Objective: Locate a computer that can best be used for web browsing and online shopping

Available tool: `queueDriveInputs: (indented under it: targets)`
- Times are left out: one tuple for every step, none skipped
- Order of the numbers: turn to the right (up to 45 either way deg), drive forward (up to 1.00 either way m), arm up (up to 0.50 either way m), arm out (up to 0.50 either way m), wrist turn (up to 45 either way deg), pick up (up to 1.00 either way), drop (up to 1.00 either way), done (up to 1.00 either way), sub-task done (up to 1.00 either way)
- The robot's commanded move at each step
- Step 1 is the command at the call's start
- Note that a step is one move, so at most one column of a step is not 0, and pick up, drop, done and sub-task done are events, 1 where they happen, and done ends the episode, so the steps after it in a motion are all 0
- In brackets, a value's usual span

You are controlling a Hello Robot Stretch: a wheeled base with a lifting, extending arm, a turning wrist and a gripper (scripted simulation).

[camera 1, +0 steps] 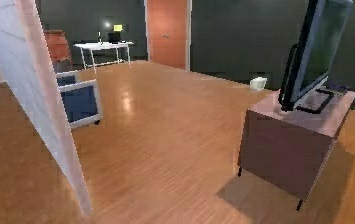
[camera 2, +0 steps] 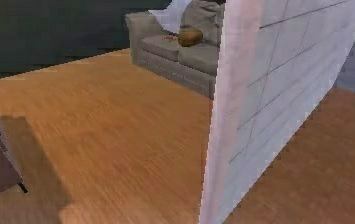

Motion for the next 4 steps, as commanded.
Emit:
queueDriveInputs:
  targets:
    - [42.0, 0.0, 0.0, 0.0, 0.0, 0.0, 0.0, 0.0, 0.0]
    - [0.0, 0.5, 0.0, 0.0, 0.0, 0.0, 0.0, 0.0, 0.0]
    - [33.0, 0.0, 0.0, 0.0, 0.0, 0.0, 0.0, 0.0, 0.0]
    - [0.0, 0.7, 0.0, 0.0, 0.0, 0.0, 0.0, 0.0, 0.0]
